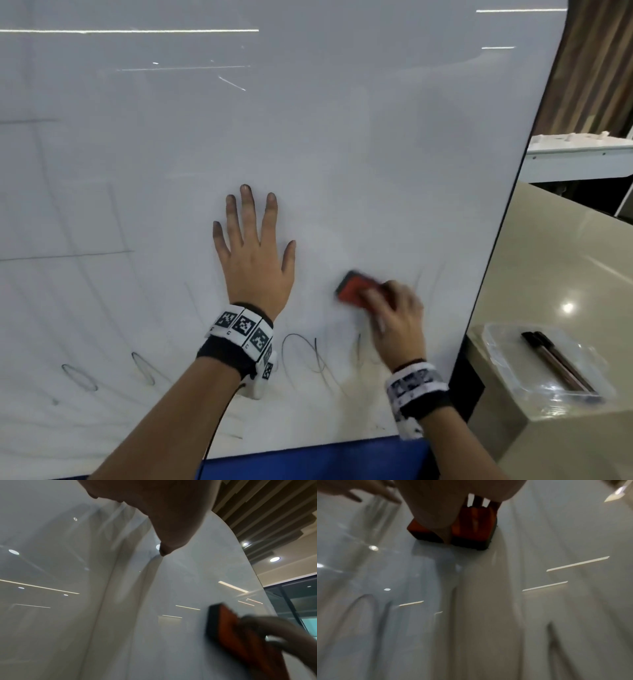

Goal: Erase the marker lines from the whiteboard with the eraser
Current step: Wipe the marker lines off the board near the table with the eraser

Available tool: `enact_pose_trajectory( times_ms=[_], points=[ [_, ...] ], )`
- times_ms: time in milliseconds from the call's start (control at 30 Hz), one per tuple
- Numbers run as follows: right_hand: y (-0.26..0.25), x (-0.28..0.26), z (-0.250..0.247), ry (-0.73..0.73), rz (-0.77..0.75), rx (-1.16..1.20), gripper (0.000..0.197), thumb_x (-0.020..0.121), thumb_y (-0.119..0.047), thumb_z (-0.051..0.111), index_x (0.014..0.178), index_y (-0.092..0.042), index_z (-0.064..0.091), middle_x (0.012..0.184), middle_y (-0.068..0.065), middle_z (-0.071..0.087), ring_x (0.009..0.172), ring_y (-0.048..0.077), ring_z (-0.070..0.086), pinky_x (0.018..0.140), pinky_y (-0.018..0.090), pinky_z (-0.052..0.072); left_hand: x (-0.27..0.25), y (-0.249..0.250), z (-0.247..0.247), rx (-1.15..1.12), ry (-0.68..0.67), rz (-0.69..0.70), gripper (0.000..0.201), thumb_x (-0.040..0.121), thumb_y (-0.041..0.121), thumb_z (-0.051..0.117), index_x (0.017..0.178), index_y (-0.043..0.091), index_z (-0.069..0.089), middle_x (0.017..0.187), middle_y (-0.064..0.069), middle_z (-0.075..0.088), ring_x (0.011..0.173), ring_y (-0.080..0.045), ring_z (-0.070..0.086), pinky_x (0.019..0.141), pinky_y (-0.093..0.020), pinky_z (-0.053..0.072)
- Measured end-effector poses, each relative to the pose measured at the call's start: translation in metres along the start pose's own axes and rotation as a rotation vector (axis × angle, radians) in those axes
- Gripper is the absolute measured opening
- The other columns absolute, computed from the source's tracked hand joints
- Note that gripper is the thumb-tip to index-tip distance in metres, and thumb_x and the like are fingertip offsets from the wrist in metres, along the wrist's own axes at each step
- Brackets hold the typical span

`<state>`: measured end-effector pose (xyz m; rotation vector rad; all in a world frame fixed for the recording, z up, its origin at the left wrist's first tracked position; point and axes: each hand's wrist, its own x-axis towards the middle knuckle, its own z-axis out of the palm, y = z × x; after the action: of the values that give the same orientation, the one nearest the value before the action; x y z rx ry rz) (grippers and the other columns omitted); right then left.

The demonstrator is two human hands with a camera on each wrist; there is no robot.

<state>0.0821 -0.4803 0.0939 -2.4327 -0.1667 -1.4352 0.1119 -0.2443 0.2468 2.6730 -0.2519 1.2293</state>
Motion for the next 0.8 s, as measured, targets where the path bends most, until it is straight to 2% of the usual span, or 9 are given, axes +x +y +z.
enact_pose_trajectory(
  times_ms=[167,233,333,433,500,633,667,733,800],
  points=[
    [0.037,0.056,-0.04,0.468,0.668,0.23,0.058,0.087,-0.01,0.069,0.142,-0.011,0.052,0.135,0.026,0.046,0.121,0.042,0.046,0.103,0.032,0.034,-0.009,0.002,0.003,-0.039,-0.023,-0.013,0.075,0.099,0.044,0.052,0.161,0.027,0.014,0.169,-0.01,0.0,0.156,-0.034,0.003,0.123,-0.059,0.017],
    [0.01,0.051,-0.02,0.438,0.63,0.211,0.059,0.087,-0.011,0.07,0.143,-0.011,0.052,0.137,0.027,0.046,0.121,0.042,0.046,0.105,0.04,0.036,-0.012,0.01,0.004,-0.076,-0.032,-0.039,0.076,0.098,0.043,0.053,0.161,0.027,0.014,0.169,-0.011,-0.001,0.156,-0.035,0.003,0.122,-0.059,0.018],
    [-0.047,0.004,0.017,0.121,0.252,0.111,0.058,0.083,-0.007,0.073,0.135,-0.023,0.055,0.136,0.018,0.049,0.116,0.04,0.046,0.103,0.05,0.041,-0.013,0.017,0.006,-0.084,-0.047,-0.072,0.077,0.097,0.043,0.055,0.161,0.028,0.014,0.169,-0.013,0.0,0.156,-0.036,0.004,0.121,-0.06,0.02],
    [-0.042,-0.021,0.021,-0.061,-0.079,-0.002,0.059,0.076,-0.003,0.076,0.127,-0.027,0.059,0.13,0.014,0.052,0.11,0.038,0.05,0.096,0.051,0.043,-0.015,0.012,0.006,-0.039,-0.051,-0.043,0.077,0.098,0.044,0.053,0.161,0.03,0.012,0.169,-0.013,0.001,0.155,-0.037,0.006,0.121,-0.06,0.02],
    [-0.008,-0.008,0.008,0.012,0.02,0.002,0.057,0.077,-0.007,0.074,0.128,-0.024,0.055,0.128,0.015,0.051,0.11,0.038,0.051,0.097,0.049,0.041,-0.016,0.005,0.007,-0.005,-0.04,-0.002,0.074,0.099,0.045,0.05,0.161,0.032,0.011,0.169,-0.012,0.001,0.156,-0.035,0.006,0.121,-0.06,0.019],
    [0.067,0.021,-0.025,0.484,0.893,0.186,0.063,0.085,-0.02,0.064,0.144,-0.009,0.045,0.136,0.025,0.051,0.124,0.044,0.049,0.108,0.054,0.037,-0.02,-0.002,0.01,0.033,-0.045,0.026,0.072,0.102,0.047,0.047,0.161,0.033,0.009,0.169,-0.011,0.0,0.156,-0.034,0.005,0.122,-0.059,0.017],
    [0.069,0.024,-0.026,0.562,1.025,0.219,0.065,0.087,-0.02,0.062,0.147,-0.007,0.041,0.14,0.025,0.048,0.128,0.045,0.045,0.112,0.052,0.033,-0.021,-0.001,0.011,0.036,-0.049,0.023,0.072,0.102,0.047,0.047,0.161,0.033,0.008,0.169,-0.011,0.0,0.156,-0.034,0.004,0.122,-0.059,0.017],
    [0.047,0.018,-0.012,0.526,0.984,0.199,0.065,0.089,-0.019,0.061,0.148,-0.004,0.04,0.144,0.025,0.045,0.131,0.043,0.042,0.113,0.043,0.026,-0.022,0.003,0.014,0.042,-0.051,0.012,0.072,0.102,0.049,0.046,0.161,0.032,0.007,0.169,-0.012,-0.001,0.156,-0.035,0.003,0.122,-0.059,0.018],
    [0.0,-0.005,0.01,0.348,0.752,0.204,0.059,0.087,-0.015,0.065,0.142,-0.005,0.045,0.142,0.025,0.044,0.128,0.039,0.041,0.111,0.042,0.027,-0.022,0.006,0.017,0.039,-0.053,0.002,0.071,0.102,0.052,0.043,0.161,0.031,0.008,0.169,-0.013,-0.001,0.156,-0.036,0.003,0.122,-0.059,0.019]
  ],
)
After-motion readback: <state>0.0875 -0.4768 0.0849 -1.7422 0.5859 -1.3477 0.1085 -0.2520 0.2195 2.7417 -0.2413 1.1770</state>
